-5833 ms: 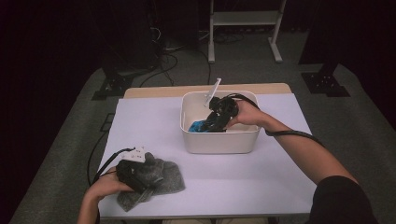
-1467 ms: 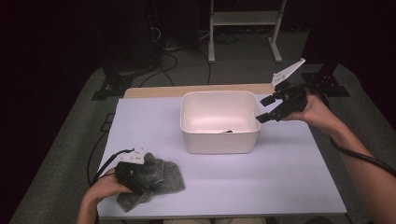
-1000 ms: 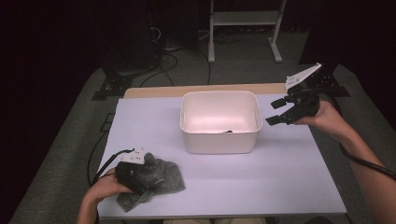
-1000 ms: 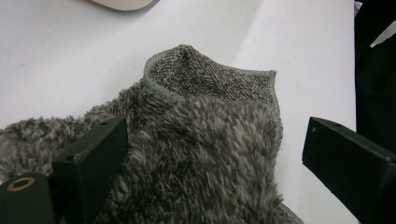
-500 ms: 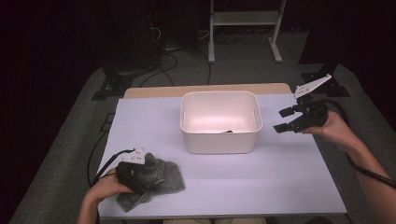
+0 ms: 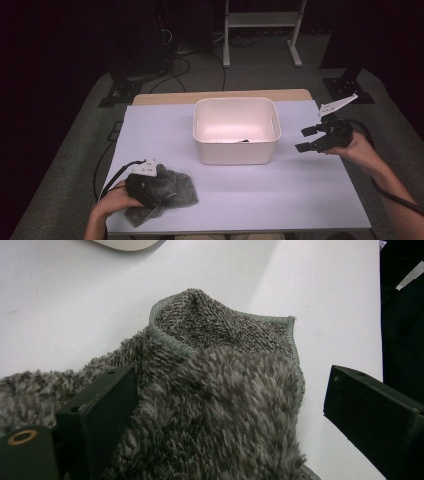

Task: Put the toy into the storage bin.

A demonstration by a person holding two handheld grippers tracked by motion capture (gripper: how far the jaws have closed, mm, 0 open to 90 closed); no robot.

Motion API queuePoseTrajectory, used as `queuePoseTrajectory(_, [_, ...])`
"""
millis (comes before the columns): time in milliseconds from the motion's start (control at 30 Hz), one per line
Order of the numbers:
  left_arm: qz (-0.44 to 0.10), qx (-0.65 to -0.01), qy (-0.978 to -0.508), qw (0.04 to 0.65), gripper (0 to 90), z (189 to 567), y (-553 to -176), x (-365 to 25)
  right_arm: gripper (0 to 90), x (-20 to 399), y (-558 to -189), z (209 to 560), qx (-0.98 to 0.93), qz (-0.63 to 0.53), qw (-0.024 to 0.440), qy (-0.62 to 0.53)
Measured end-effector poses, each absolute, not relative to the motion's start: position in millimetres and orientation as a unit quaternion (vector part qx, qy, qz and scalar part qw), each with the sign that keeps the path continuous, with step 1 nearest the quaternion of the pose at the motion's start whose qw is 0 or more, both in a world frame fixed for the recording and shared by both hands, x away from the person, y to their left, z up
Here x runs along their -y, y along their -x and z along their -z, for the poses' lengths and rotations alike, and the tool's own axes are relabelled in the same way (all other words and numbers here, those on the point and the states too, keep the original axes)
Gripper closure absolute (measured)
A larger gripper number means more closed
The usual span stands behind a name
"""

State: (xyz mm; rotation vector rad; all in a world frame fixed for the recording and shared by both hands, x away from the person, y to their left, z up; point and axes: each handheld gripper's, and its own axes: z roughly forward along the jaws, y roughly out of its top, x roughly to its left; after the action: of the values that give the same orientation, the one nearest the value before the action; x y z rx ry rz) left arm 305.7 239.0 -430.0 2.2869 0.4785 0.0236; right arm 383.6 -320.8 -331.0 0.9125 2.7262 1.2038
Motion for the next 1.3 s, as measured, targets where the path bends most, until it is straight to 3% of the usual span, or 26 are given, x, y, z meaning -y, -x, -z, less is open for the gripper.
queuePoseTrajectory(1300, [-0.009, -0.183, -0.902, 0.392, 5.3, 429.0, -304.7, -235.0, 18.7, 327.3, -361.8, 389.4, -0.860, -0.398, -0.018, -0.319])
